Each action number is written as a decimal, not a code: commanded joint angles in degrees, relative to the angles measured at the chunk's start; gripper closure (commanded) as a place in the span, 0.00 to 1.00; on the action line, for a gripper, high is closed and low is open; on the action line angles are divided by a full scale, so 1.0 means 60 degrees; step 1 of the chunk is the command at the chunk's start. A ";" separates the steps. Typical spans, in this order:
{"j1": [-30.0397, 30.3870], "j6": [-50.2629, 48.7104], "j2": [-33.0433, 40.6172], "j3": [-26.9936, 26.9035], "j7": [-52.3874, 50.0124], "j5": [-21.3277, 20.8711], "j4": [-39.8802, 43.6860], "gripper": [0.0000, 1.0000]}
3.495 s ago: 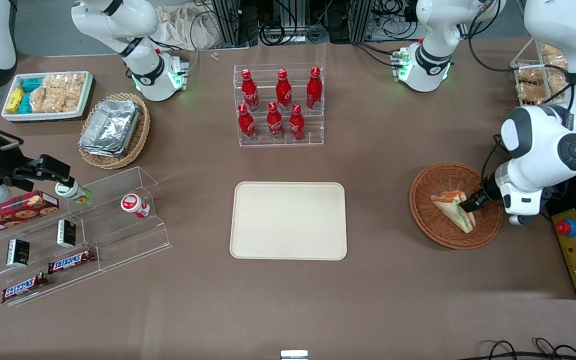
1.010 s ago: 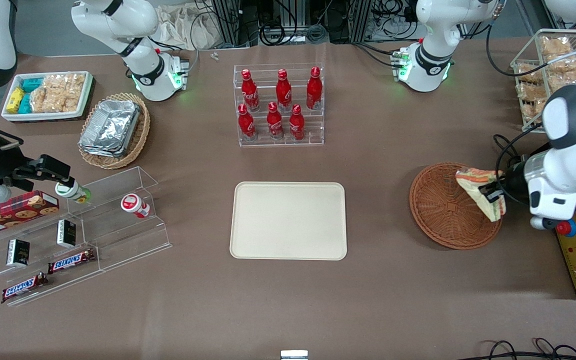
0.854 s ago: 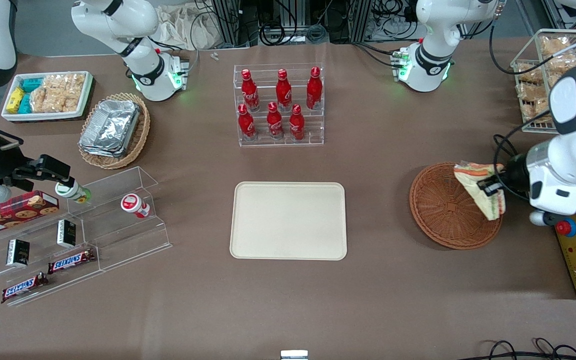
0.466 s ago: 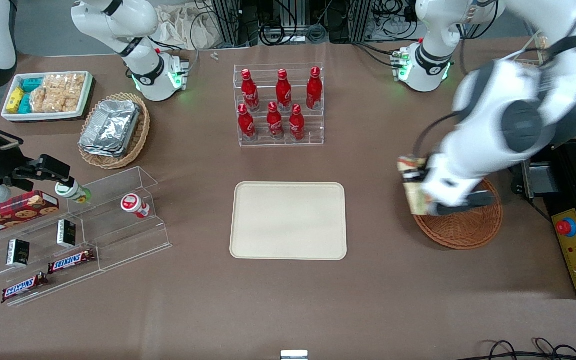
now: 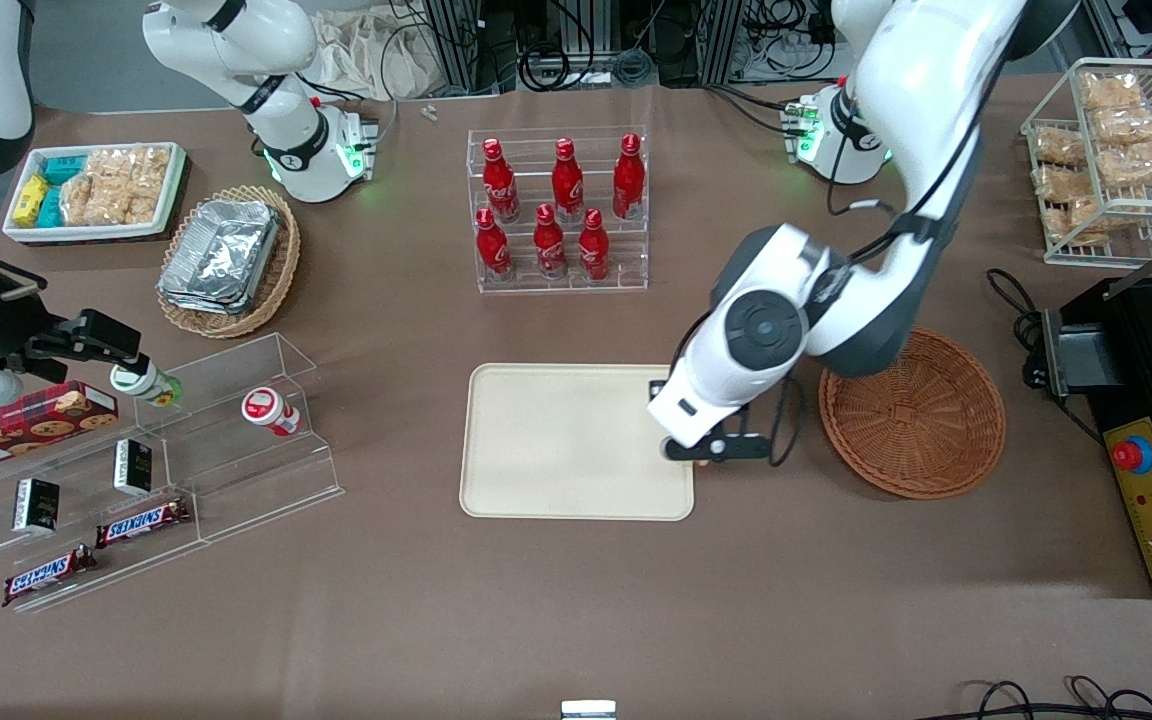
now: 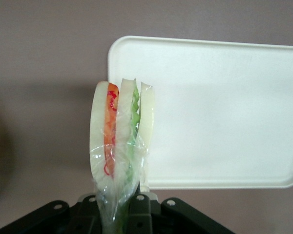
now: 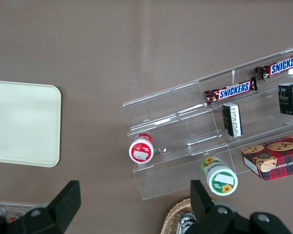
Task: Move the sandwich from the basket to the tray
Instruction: 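Carry the sandwich with the left gripper over the beige tray, then lower the sandwich onto the tray and open the left gripper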
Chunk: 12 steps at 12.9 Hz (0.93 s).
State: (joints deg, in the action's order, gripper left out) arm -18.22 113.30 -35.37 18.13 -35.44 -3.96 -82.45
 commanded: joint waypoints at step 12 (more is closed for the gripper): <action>-0.0421 0.0892 -0.1796 -0.0092 -0.0875 -0.1216 0.0456 0.00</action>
State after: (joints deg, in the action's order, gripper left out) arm -20.07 118.89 -45.71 17.94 -39.20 -10.04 -81.78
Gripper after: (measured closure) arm 0.533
